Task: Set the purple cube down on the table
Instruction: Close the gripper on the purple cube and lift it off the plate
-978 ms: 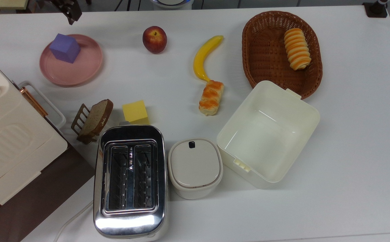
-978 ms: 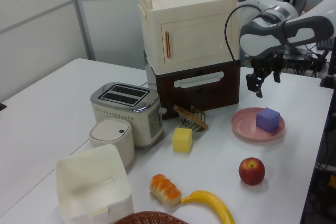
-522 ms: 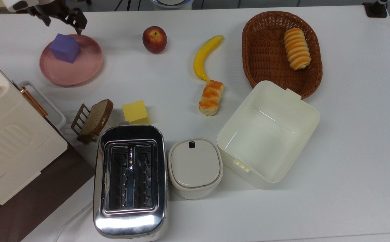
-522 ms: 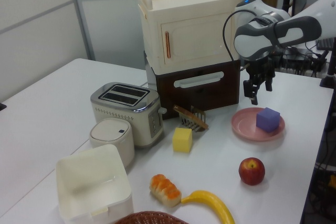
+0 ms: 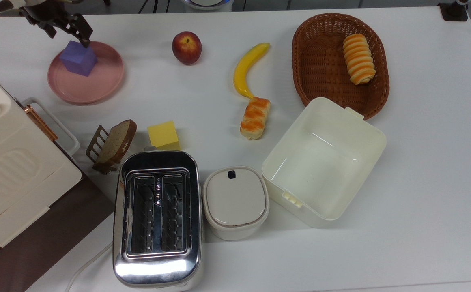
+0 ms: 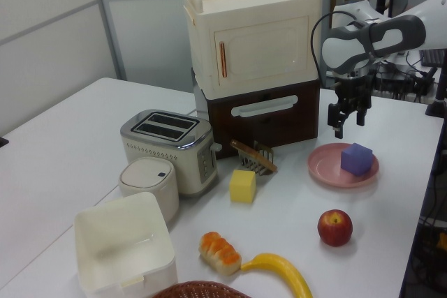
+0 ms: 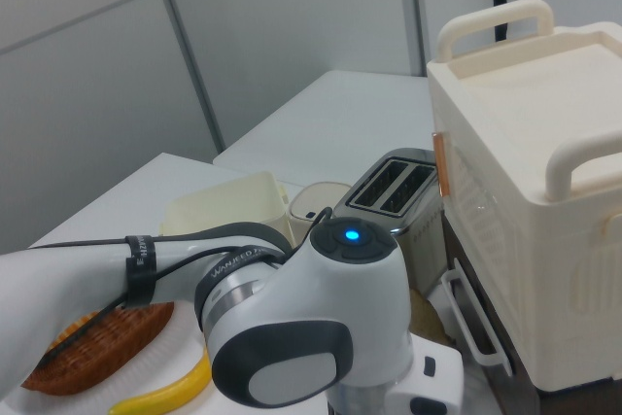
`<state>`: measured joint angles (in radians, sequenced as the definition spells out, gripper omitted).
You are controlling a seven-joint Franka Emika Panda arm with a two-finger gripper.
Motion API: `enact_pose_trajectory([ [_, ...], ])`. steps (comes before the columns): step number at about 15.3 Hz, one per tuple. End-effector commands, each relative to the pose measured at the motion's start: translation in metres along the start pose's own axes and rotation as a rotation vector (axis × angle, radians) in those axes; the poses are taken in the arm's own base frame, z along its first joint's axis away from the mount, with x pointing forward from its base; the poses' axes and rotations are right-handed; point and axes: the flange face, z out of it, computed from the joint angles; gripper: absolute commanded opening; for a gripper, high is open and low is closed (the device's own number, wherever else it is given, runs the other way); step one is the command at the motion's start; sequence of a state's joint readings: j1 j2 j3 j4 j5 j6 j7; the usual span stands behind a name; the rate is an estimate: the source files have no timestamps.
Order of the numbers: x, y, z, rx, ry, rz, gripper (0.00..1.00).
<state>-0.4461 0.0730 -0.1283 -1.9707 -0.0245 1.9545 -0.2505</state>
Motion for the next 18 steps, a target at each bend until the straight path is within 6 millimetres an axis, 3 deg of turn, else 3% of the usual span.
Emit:
enact_pose_trajectory([
  [1,0.001,0.023,0.012,-0.014,0.045,-0.002,1.00],
  [3,0.001,0.025,0.029,-0.008,0.040,0.015,1.00],
  [6,0.001,0.028,0.039,-0.008,0.026,0.009,1.00],
  [13,0.003,0.028,0.044,-0.016,0.033,0.005,1.00],
  [18,-0.003,0.026,0.065,-0.021,0.032,0.000,1.00],
])
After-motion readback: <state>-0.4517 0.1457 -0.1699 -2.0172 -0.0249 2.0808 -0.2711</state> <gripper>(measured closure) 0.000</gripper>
